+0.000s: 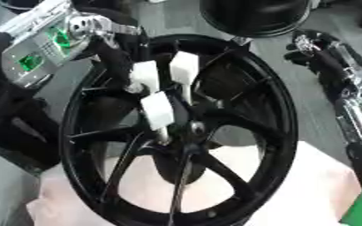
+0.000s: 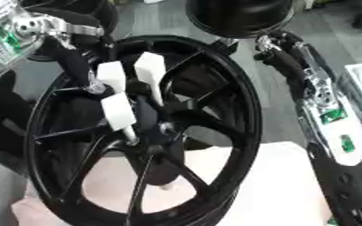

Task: Pull the pin out of the wheel hub.

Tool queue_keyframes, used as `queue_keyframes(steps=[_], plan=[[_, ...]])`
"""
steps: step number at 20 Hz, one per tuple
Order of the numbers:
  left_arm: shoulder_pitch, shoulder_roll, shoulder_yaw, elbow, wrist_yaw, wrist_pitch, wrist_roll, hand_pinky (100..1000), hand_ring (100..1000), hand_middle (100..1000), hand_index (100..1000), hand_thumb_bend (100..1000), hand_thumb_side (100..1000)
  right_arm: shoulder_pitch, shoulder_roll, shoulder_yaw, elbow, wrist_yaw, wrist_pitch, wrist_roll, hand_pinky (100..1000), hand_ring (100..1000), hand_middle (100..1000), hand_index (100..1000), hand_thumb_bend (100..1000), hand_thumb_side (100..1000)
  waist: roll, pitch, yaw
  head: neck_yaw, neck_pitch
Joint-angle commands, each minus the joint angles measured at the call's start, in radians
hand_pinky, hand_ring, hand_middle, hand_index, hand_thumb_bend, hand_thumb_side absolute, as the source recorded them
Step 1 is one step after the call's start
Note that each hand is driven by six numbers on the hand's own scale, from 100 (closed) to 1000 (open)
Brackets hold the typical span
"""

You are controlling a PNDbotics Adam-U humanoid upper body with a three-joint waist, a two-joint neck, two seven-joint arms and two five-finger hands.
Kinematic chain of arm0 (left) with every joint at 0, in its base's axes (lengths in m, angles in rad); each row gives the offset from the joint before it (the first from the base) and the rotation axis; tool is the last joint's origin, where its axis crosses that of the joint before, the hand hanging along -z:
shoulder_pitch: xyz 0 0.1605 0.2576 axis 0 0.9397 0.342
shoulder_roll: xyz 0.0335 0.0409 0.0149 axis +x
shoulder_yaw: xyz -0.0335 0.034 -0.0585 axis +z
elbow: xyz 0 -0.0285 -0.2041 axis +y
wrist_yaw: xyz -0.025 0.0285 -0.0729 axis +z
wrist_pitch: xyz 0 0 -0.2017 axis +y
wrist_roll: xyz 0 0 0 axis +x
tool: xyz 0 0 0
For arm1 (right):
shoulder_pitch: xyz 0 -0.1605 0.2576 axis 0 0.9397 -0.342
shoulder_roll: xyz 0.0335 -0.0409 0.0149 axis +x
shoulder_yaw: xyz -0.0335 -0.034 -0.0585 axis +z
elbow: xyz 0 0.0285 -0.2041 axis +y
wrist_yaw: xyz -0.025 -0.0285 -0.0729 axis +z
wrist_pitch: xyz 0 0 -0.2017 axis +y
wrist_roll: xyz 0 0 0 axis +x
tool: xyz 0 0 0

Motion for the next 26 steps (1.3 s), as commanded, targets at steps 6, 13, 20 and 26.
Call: queue_keyframes(steps=[6,13,20,26], plan=[[-0.017,0.044,0.012,-0.037,-0.001,0.122,-0.112,872,741,607,471,320,100,-0.012,-0.022,-0.003,-0.009,0.003,-0.003,0.001,838,679,626,809,113,511,-0.002,-0.032,0.001,0.004,-0.014],[-0.018,0.069,0.040,-0.095,-0.030,0.109,-0.112,868,729,593,439,453,100,-0.011,-0.024,-0.004,-0.009,0.002,-0.004,0.000,838,679,626,809,110,514,-0.001,-0.032,0.002,0.005,-0.013],[-0.019,0.108,0.096,-0.163,-0.042,0.110,-0.112,867,712,581,425,491,100,-0.009,-0.026,-0.005,-0.009,0.001,-0.004,-0.001,838,679,627,809,107,516,0.000,-0.034,0.004,0.005,-0.014],[0.027,0.222,0.261,-0.272,-0.058,0.125,-0.112,867,710,579,412,480,100,-0.005,-0.031,-0.010,-0.009,0.001,-0.005,-0.006,838,679,627,810,104,517,0.001,-0.033,0.016,-0.005,-0.014]])
